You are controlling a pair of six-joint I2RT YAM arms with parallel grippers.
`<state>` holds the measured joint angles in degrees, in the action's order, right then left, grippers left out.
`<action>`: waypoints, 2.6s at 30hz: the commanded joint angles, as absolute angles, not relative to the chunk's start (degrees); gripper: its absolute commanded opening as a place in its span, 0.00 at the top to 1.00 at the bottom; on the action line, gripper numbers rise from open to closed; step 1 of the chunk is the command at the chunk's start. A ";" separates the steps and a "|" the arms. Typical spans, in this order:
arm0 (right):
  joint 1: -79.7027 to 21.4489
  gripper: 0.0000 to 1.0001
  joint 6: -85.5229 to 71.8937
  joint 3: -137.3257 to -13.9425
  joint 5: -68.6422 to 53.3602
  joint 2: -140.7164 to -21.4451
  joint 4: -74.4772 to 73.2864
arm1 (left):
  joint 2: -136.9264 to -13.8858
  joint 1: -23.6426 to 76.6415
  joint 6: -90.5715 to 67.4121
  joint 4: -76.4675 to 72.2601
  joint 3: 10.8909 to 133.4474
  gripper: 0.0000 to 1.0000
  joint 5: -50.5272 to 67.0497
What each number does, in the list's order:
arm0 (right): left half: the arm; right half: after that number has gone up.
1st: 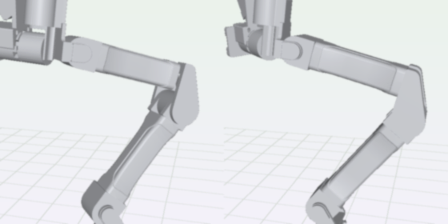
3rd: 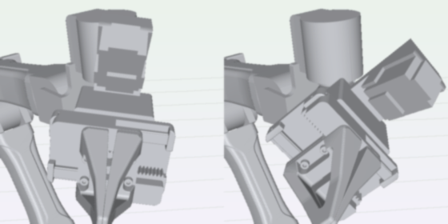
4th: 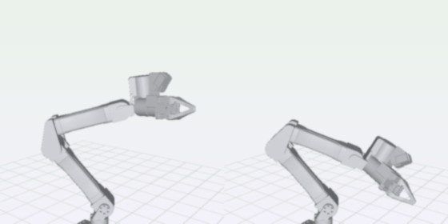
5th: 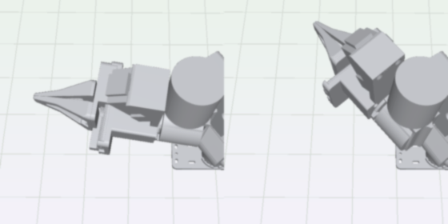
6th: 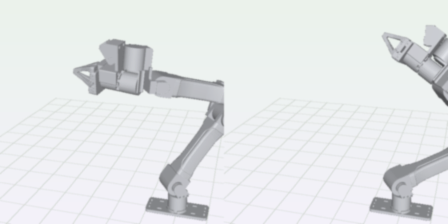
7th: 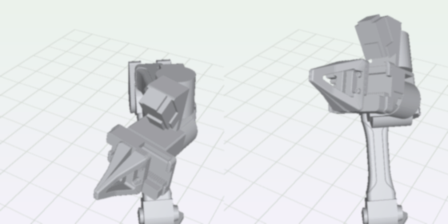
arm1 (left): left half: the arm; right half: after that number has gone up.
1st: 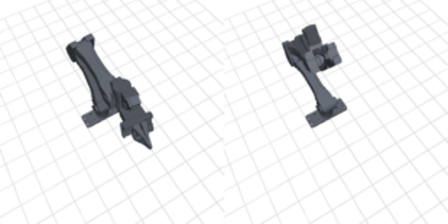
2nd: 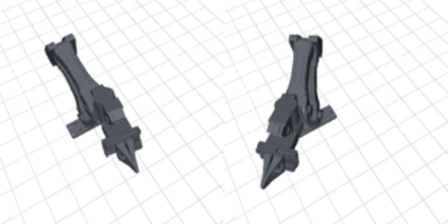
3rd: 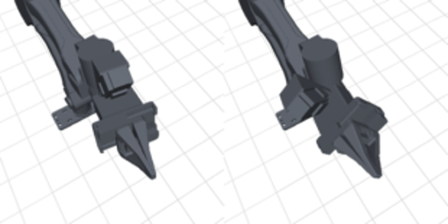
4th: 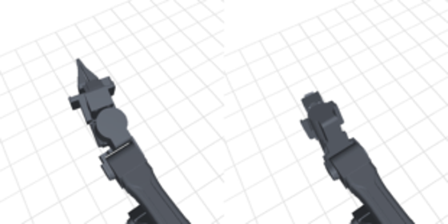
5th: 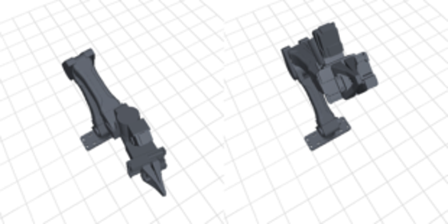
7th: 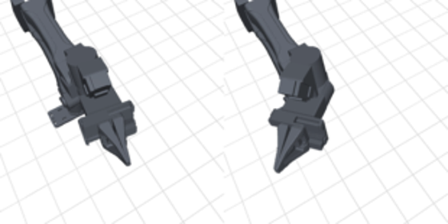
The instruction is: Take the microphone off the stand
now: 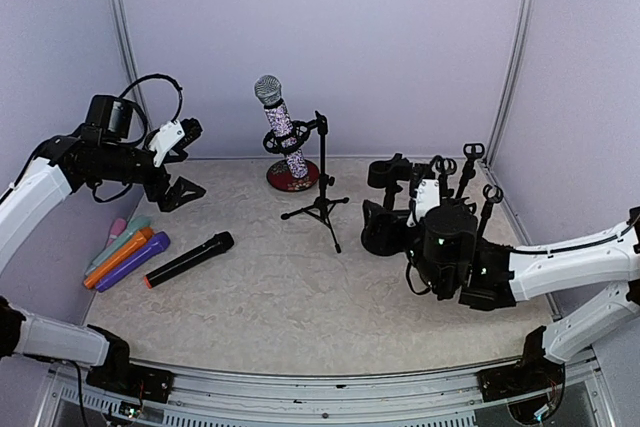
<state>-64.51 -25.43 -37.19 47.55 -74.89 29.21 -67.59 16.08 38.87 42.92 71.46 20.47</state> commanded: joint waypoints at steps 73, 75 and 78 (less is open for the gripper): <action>-44.12 0.85 -7.66 -106.52 11.49 -119.87 0.00 | -61.02 11.18 36.32 50.75 68.89 0.11 31.56; -44.51 0.96 -8.10 -105.52 11.36 -119.10 0.53 | -60.91 11.08 36.54 50.66 68.63 0.11 31.53; -45.46 1.00 -8.62 -103.01 11.48 -117.19 2.09 | -61.06 11.14 36.40 50.47 68.71 0.11 31.88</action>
<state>-44.34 -7.97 -104.92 12.38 -118.85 -0.49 -61.89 11.55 35.62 49.78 67.07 31.09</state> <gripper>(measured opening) 0.173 0.891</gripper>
